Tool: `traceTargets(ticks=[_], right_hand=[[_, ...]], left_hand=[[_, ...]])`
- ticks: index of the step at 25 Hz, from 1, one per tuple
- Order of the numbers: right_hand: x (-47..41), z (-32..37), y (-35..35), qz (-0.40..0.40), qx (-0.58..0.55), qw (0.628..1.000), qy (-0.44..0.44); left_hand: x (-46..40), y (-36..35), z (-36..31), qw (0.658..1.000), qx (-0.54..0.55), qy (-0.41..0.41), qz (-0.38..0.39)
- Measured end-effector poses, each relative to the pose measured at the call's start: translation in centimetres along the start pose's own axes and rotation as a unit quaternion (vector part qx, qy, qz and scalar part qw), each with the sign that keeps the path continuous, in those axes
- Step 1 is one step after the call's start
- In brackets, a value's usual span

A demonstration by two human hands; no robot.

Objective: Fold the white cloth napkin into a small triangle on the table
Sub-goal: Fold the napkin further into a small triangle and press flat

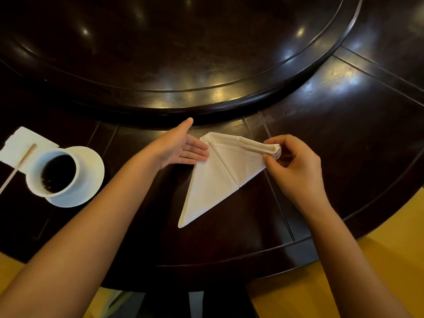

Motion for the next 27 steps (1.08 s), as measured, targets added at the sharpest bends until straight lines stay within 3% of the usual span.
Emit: traceTargets(ticks=[5,11,19,25,27], right_hand=[[2.3,3.9,-2.8,0.042,0.033,0.983,0.176],[6.7,6.3,-8.9,0.156,0.115,0.918,0.346],[8.2,3.5,-14.1,0.201,0.145,0.898,0.363],[8.5,2.5,-15.1,0.25,0.116,0.907,0.318],[7.5,2.7,-14.0,0.203,0.092,0.93,0.292]], left_hand=[[-1.1,0.6,-0.4,0.998,0.026,0.033,0.049],[-1.2,1.3,-0.7,0.999,-0.026,0.025,0.018],[-1.7,1.5,-1.4,0.986,-0.146,-0.044,-0.074],[-1.7,1.4,-1.6,0.97,-0.192,-0.091,-0.119],[-1.9,1.5,-1.7,0.964,-0.207,-0.11,-0.126]])
Point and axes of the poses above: each hand's wrist, its own x-axis away from the middle knuckle, its own y-axis out of the back of the hand, z = x × y, the point moved 5 cm from there along -x, towards the middle knuckle, and after that the axes turned 1 degree about y, right-handed, at the moved point
